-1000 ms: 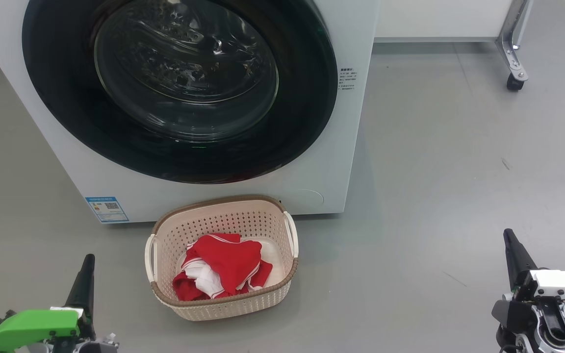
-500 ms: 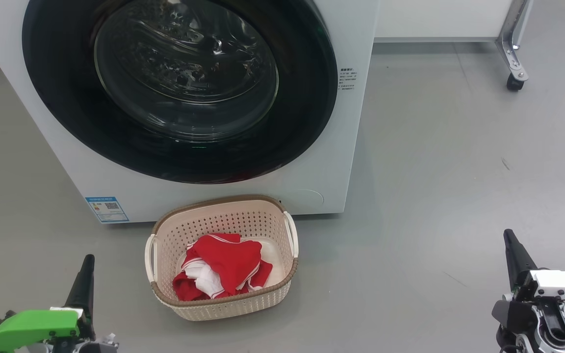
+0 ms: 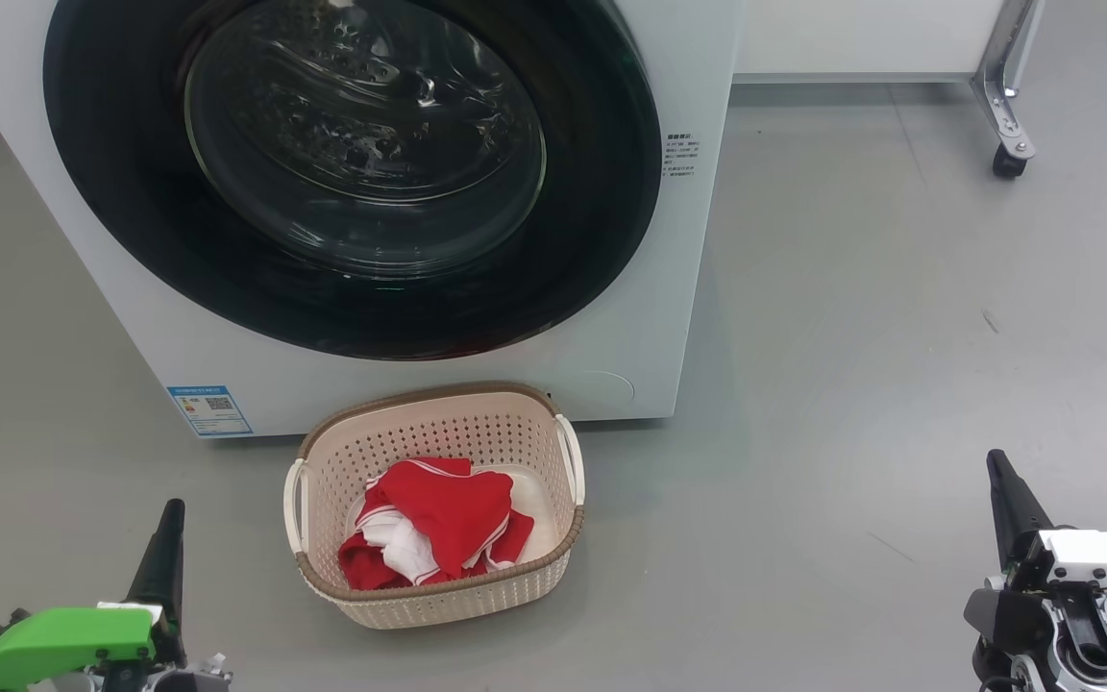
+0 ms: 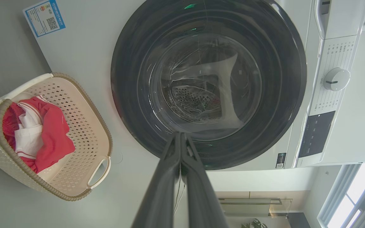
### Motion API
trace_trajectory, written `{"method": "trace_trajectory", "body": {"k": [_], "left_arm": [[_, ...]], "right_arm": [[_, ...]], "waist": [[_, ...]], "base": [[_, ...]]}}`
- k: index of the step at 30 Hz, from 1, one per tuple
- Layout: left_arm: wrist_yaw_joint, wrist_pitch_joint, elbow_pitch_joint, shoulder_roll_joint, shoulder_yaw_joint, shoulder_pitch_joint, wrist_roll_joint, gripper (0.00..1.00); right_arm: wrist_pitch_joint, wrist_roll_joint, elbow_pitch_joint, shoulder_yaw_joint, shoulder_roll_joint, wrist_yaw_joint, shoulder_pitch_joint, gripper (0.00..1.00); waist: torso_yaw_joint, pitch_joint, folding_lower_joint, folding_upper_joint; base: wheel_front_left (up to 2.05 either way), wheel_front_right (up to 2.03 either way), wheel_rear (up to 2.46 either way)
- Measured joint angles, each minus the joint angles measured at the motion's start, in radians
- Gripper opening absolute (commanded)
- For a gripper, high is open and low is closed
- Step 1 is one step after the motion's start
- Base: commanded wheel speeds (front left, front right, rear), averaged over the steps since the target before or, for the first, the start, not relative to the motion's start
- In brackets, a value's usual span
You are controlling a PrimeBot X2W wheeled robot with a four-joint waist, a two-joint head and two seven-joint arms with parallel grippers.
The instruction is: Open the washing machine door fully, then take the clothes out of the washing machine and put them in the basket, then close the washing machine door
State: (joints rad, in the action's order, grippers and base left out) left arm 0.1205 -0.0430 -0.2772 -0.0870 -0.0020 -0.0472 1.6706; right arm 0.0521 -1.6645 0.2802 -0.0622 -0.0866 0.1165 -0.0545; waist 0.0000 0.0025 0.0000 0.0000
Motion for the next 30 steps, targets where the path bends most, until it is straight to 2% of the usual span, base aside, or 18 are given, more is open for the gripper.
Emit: {"method": "trace_trajectory", "body": {"k": [30], "left_arm": [[0.0, -0.008, -0.001, 0.001, 0.002, -0.001, 0.0, 0.0]], "right_arm": [[0.0, 0.0, 0.0, -0.003, 0.002, 0.005, 0.0, 0.0]], "waist": [[0.0, 0.0, 0.0, 0.0]], "base": [[0.0, 0.0, 0.0]]}}
